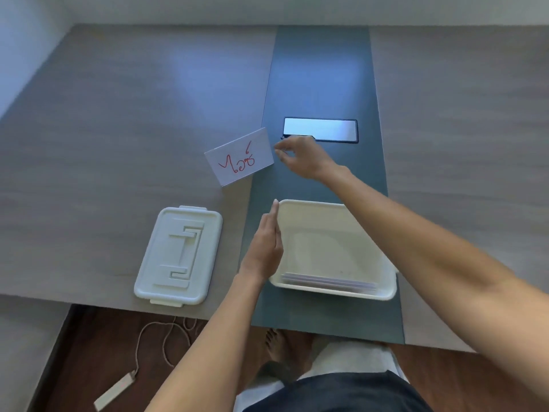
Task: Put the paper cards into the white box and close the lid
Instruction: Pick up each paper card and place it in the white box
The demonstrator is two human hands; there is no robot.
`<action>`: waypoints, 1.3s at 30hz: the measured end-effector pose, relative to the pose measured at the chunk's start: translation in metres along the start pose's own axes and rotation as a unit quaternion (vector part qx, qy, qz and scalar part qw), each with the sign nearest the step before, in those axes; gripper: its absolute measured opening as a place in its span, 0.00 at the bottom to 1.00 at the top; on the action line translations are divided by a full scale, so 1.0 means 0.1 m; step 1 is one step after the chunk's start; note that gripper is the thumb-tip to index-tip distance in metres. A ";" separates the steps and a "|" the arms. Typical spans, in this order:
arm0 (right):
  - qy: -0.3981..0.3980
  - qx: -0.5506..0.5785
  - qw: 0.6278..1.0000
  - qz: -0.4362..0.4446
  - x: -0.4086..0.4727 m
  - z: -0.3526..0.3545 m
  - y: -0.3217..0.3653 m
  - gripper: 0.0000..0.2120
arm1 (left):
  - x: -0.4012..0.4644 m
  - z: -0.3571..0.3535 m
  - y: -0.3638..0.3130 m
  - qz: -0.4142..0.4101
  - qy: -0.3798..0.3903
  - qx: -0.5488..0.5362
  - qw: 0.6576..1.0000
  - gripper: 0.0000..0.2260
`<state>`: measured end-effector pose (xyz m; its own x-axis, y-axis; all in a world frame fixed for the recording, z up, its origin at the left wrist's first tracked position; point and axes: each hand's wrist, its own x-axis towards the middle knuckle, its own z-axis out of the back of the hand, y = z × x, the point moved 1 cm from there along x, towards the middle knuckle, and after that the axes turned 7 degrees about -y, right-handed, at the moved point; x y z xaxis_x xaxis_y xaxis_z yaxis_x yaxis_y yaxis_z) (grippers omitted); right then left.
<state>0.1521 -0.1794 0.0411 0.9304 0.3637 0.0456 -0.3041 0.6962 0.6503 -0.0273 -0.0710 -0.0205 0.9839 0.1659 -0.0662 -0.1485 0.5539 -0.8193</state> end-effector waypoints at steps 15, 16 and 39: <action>0.176 -0.300 0.931 0.112 1.23 -0.74 0.12 0.26 | 0.01 0.03 0.00 -0.028 0.013 0.040 0.999 0.24; 0.172 -0.311 0.927 0.121 1.22 -0.78 0.08 0.22 | 0.01 0.03 0.01 -0.030 0.013 0.038 0.999 0.24; -0.059 -0.168 0.984 0.005 -0.06 0.76 -0.10 0.13 | 0.00 -0.01 0.06 -0.009 0.008 -0.019 1.000 0.22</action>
<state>0.1649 -0.2361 0.0918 0.9383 0.3110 0.1510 -0.3453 0.8658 0.3622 -0.0285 -0.0683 -0.0259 0.9878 0.1436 -0.0600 -0.1274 0.5248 -0.8417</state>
